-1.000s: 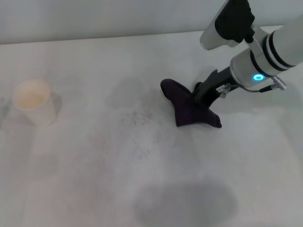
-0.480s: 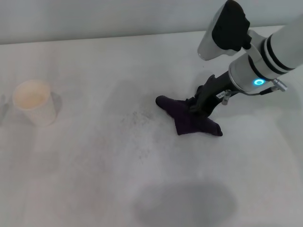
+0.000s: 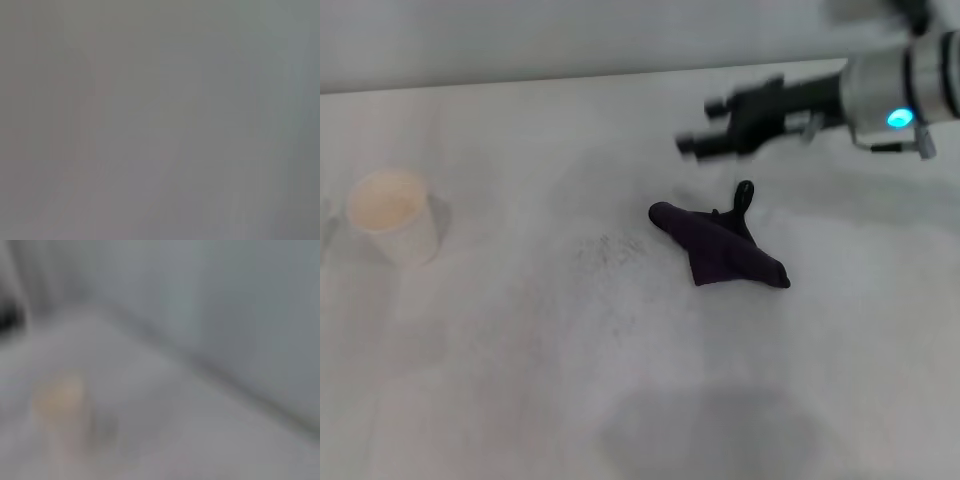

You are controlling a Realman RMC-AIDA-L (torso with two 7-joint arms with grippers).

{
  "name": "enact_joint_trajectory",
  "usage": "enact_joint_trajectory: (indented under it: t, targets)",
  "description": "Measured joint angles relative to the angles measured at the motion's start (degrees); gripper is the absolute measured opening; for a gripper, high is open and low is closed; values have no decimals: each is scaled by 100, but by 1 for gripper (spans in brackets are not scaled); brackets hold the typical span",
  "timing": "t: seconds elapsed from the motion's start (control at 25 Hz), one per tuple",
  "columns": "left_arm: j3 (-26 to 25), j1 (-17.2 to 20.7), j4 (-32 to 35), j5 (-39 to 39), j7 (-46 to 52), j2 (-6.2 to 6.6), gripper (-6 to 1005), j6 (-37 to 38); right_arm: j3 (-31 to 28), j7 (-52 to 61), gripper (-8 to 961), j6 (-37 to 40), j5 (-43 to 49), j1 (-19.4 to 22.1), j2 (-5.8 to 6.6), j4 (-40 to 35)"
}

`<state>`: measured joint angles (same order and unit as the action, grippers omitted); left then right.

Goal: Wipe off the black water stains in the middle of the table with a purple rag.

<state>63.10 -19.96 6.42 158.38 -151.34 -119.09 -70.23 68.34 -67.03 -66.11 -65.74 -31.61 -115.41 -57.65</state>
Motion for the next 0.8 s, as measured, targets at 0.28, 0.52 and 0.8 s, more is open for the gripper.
enact_joint_trajectory:
  t: [0.28, 0.52, 0.8]
  targets:
    - [0, 0, 0, 0, -3, 0, 894, 9, -1601, -2707, 790, -514, -4728, 487, 19, 2440]
    - [1, 29, -12, 232, -15, -8, 894, -4, -2824, -6750, 869, -953, -6308, 736, -10, 4435]
    - [22, -13, -133, 610, -357, -43, 894, 2, -4057, -10071, 869, -166, -6350, 766, -28, 5905]
